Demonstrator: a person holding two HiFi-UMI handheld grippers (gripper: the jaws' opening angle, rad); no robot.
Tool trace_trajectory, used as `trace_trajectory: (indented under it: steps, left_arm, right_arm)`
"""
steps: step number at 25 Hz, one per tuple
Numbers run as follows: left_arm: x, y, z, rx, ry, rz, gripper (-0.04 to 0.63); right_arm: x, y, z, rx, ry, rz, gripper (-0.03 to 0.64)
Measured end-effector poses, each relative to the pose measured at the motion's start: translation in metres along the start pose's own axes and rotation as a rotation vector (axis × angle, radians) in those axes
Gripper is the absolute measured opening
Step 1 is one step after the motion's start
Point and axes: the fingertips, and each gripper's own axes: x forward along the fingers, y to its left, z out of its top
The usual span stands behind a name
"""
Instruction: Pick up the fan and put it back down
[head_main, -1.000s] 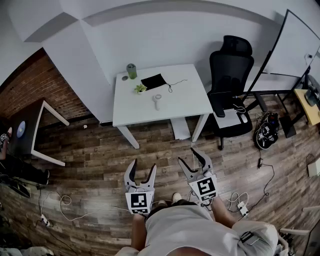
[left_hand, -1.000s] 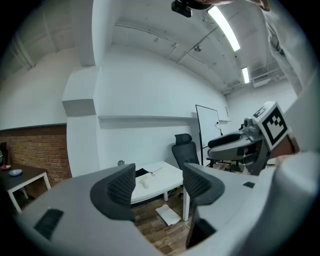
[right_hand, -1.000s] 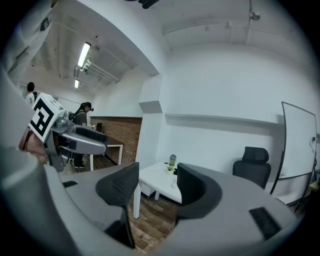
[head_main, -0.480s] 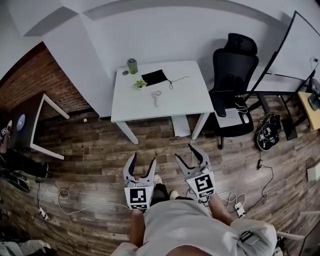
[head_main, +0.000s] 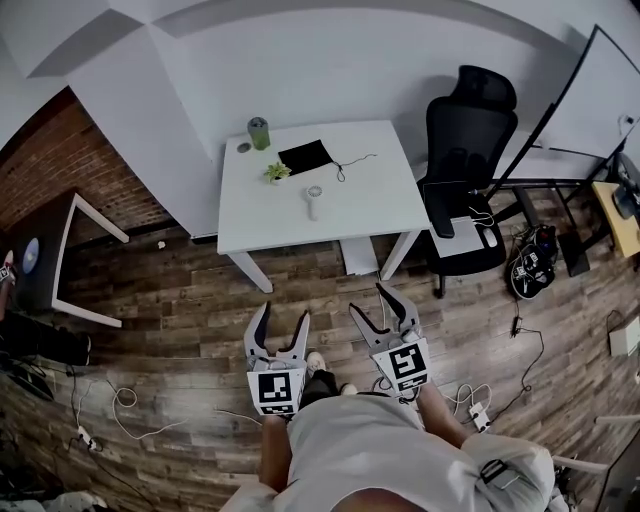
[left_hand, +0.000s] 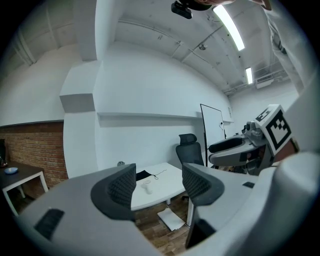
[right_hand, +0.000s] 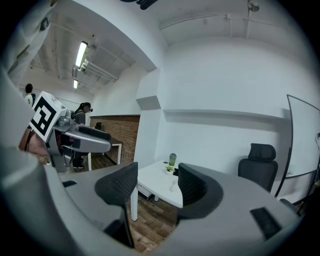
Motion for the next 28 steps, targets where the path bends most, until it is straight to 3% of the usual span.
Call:
trace_trajectory:
  steps: [17, 28]
  left_arm:
    - [0.068, 0.078, -0.006, 0.004, 0.000, -0.095, 0.279]
    - [0.094, 0.104, -0.015, 0.006, 0.000, -0.154, 0.279]
  right_arm:
    - [0.095, -0.002, 0.008, 0.003, 0.059, -0.073, 0.255]
    - [0.121, -0.003, 0.001, -0.001, 0.112, -0.128, 0.253]
